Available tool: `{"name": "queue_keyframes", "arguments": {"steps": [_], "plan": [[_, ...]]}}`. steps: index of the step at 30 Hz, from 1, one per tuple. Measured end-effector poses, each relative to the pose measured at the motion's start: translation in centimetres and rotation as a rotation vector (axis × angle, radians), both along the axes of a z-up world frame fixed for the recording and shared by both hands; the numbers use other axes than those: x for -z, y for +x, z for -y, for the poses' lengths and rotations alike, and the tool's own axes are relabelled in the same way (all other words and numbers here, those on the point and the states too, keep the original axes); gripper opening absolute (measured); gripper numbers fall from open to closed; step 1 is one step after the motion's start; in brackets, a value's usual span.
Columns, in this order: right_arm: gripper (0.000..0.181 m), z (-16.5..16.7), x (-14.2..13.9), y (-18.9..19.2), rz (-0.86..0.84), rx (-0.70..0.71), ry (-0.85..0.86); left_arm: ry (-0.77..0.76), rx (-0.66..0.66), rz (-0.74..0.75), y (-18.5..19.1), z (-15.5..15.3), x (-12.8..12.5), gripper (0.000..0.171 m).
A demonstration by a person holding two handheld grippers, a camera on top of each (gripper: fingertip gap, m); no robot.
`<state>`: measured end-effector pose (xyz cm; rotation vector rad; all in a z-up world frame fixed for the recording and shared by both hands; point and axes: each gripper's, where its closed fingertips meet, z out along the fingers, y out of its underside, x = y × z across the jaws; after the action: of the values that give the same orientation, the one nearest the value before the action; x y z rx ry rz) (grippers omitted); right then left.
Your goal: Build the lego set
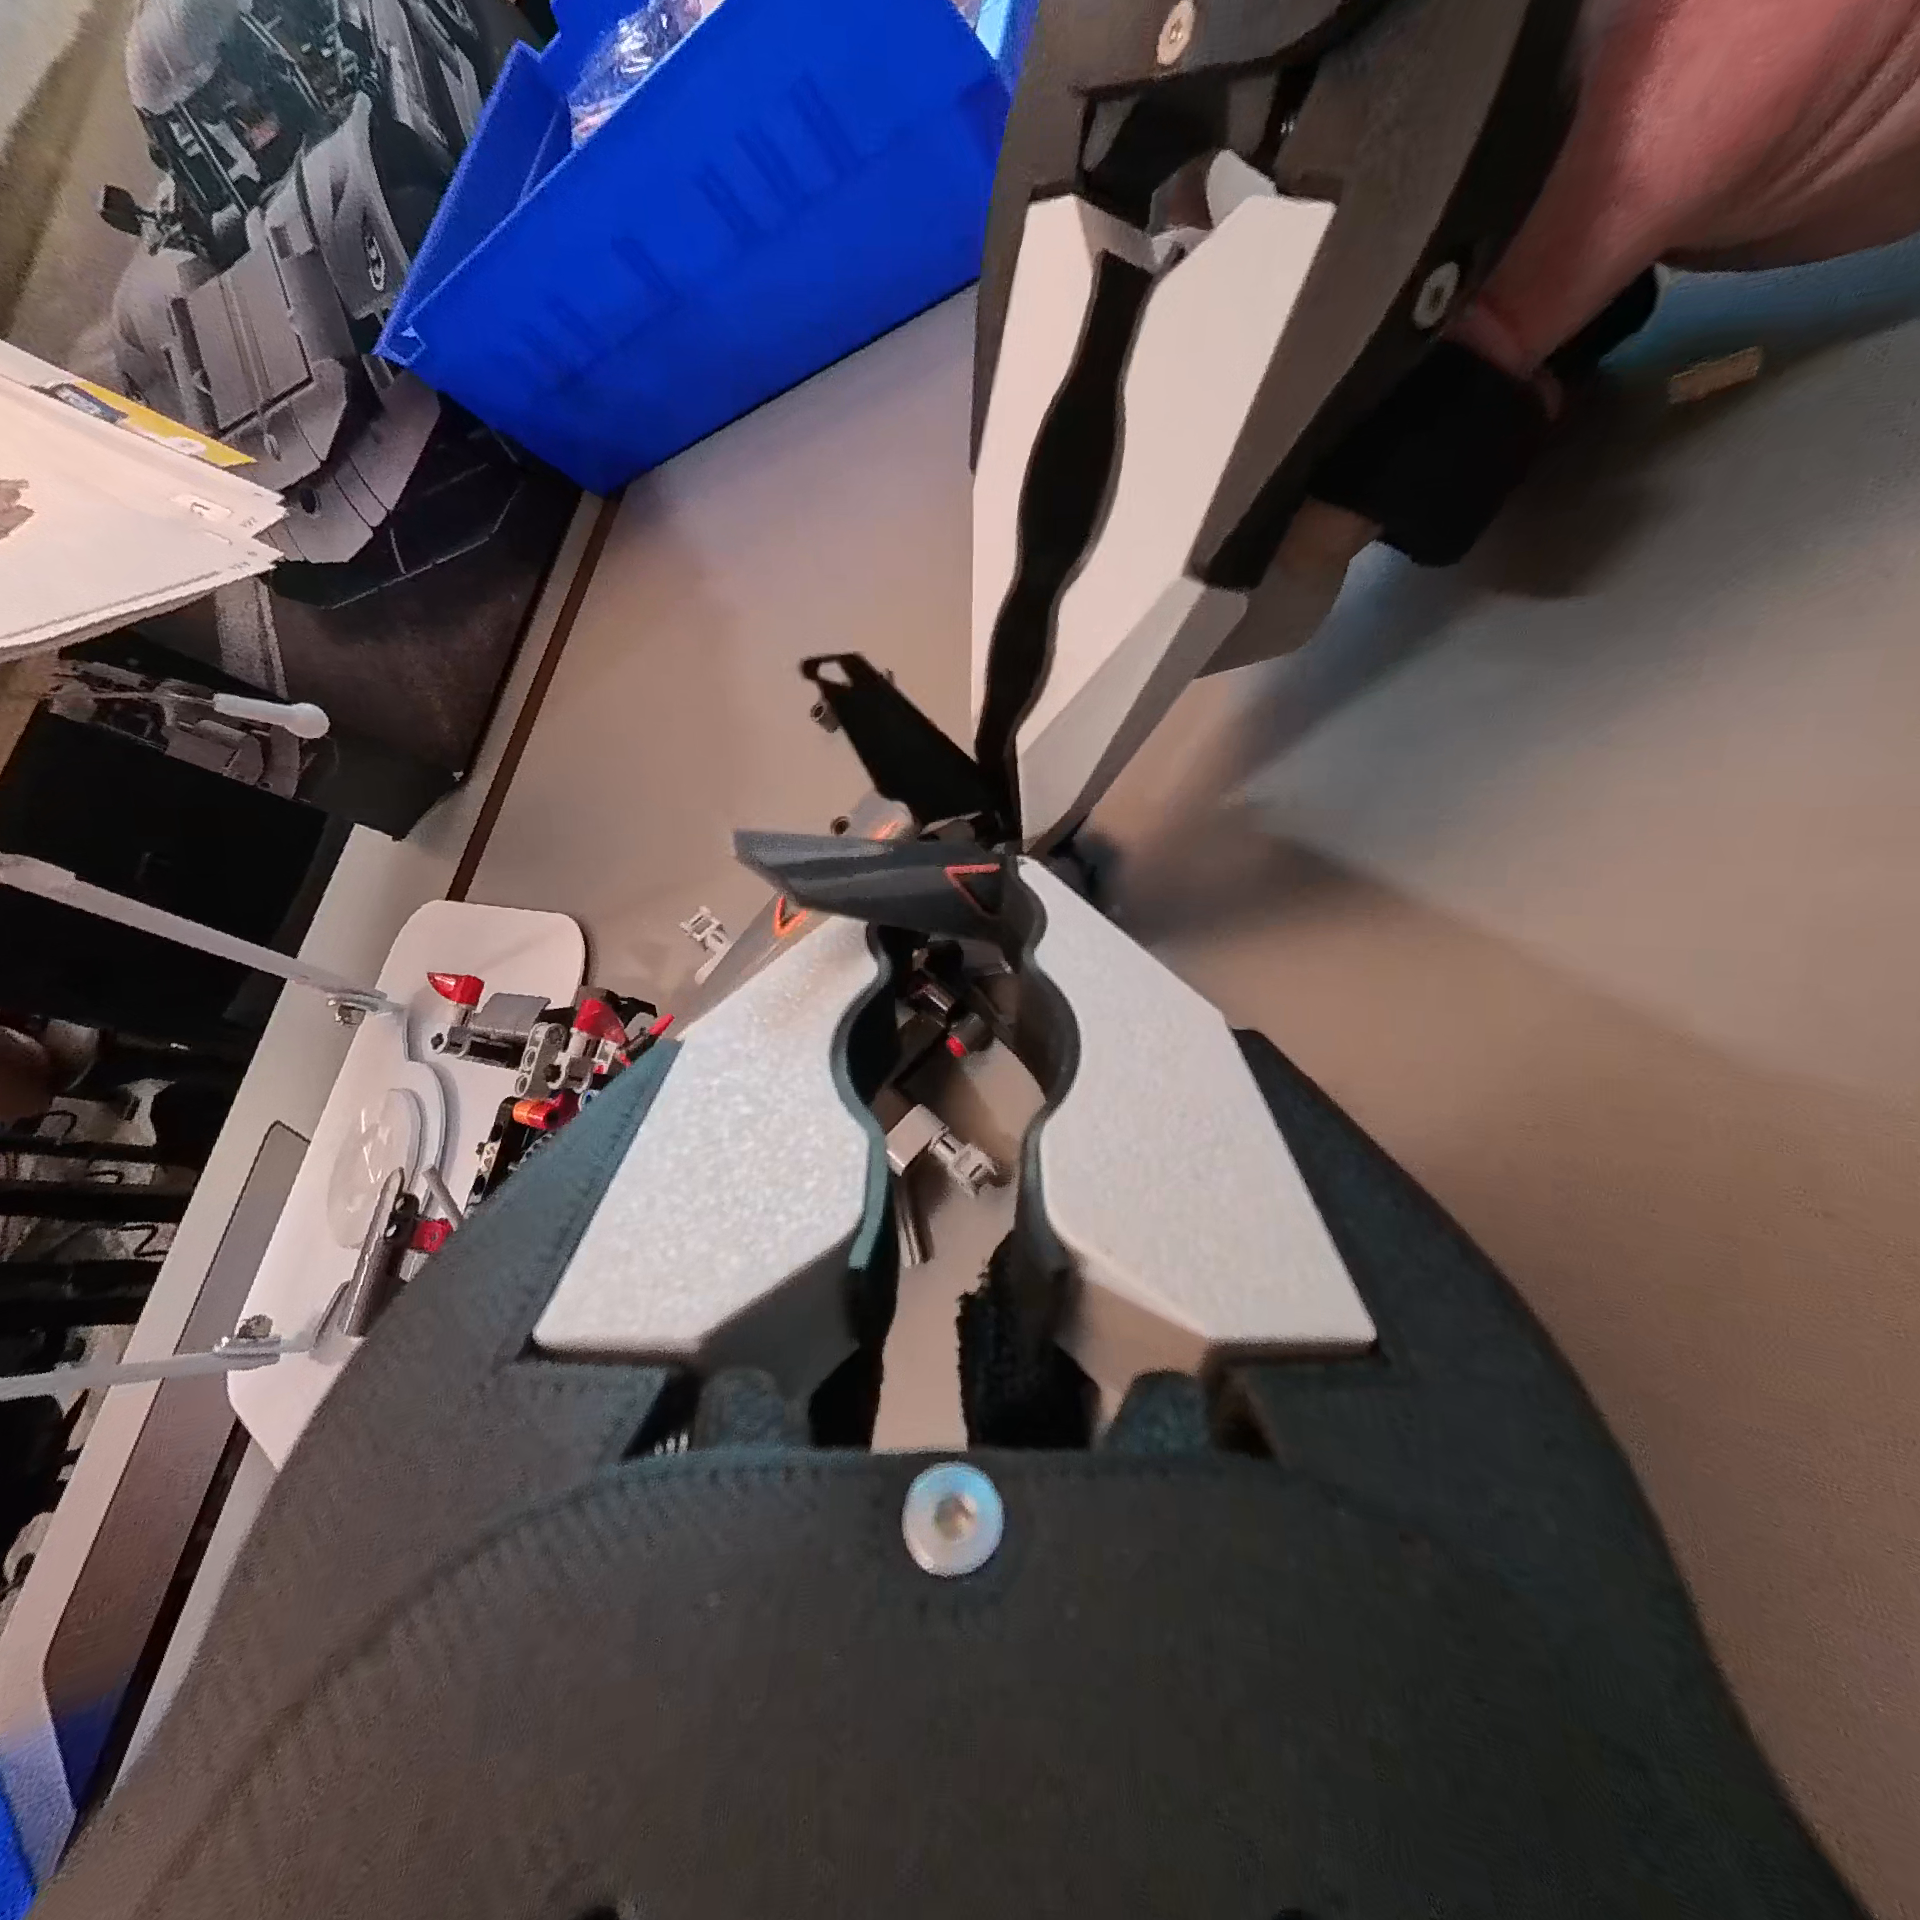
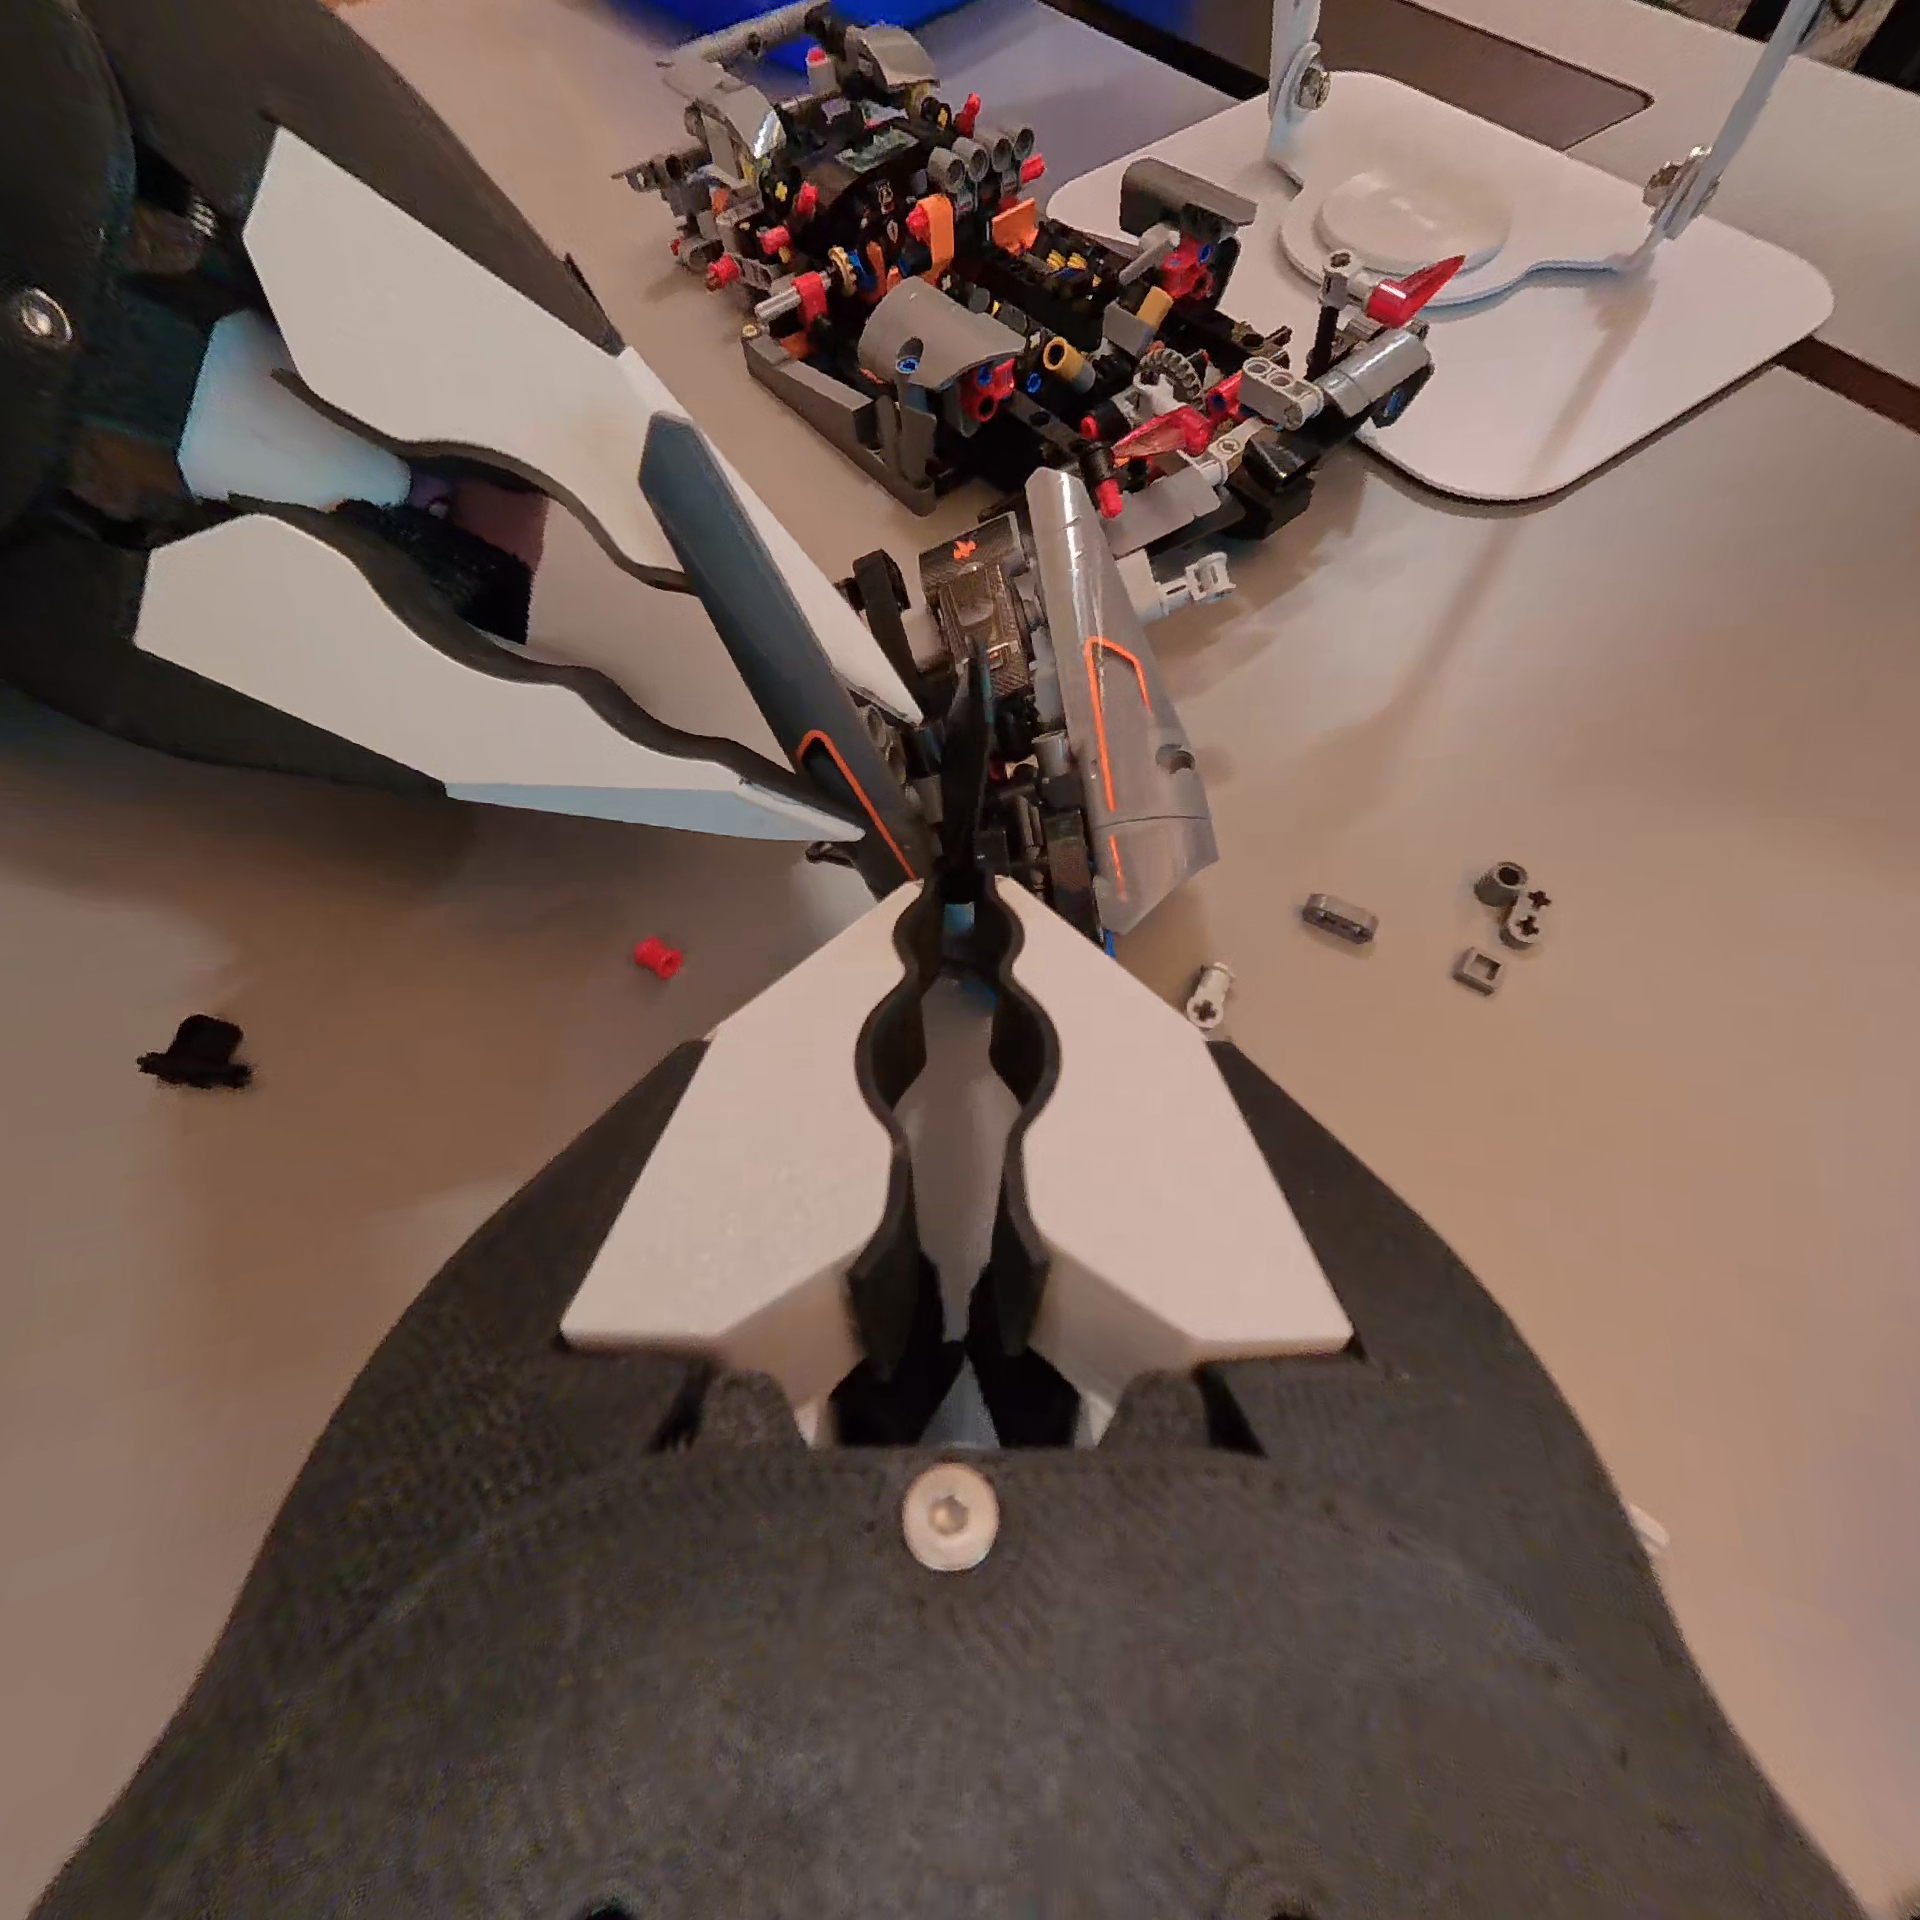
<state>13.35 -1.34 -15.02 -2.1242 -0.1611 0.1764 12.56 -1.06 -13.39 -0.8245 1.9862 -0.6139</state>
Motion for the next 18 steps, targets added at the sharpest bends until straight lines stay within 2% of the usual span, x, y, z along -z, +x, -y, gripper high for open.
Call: {"name": "queue_keyframes", "arguments": {"steps": [5, 10, 18], "plan": [[0.004, -0.07, 0.04, 0.18, 0.12, 0.013, -0.014, -0.004, -0.005, -0.002, 0.06, -0.02, -0.01, 0.014], [0.003, -0.03, -0.22, 0.24, 0.006, 0.001, -0.007, 0.017, -0.002, 0.01, 0.09, 0.04, -0.17, 0.014], [0.004, 0.23, 0.09, 0.19, 0.06, -0.026, -0.059, 0.091, 0.006, 0.008, 0.04, 0.34, -0.04, 0.014]]}}
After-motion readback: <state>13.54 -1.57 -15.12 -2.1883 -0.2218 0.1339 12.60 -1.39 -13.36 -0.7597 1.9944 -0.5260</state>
